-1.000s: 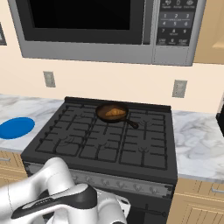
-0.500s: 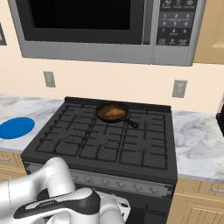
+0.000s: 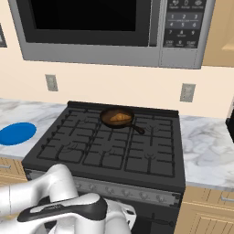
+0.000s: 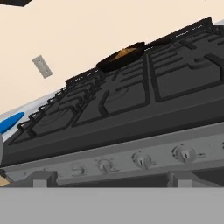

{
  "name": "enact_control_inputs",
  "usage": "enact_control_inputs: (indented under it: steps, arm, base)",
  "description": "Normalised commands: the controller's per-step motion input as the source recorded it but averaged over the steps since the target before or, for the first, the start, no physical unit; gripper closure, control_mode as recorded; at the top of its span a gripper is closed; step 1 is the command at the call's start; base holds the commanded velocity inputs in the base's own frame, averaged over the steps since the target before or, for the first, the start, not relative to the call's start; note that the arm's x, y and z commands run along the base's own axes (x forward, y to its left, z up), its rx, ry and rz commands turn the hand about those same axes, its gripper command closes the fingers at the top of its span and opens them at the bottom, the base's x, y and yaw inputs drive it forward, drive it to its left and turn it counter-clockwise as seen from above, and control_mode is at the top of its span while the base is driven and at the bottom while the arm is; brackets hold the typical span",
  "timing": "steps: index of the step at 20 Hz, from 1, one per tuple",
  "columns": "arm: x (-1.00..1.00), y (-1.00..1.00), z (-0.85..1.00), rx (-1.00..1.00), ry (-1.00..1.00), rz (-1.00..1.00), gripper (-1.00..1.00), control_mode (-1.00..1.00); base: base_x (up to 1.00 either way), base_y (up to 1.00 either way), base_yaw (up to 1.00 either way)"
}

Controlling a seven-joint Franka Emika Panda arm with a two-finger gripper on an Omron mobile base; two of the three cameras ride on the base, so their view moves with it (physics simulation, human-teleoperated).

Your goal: Pick the croissant and place it on the pan. Then turn on the stove to warm the croissant.

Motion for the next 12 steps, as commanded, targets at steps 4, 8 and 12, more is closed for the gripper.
enact_control_inputs:
  steps: [4,8,12]
  arm:
    - [0.08,0.0,-0.01,0.0,-0.02,0.0,-1.0,-1.0]
    - [0.05,-0.01,-0.08,0.0,-0.03,0.0,-1.0,-1.0]
    - [0.07,-0.01,-0.07,0.0,-0.03,0.0,-1.0,-1.0]
  base:
    - [0.0,0.0,0.0]
    - [0.0,0.0,0.0]
    - [0.0,0.0,0.0]
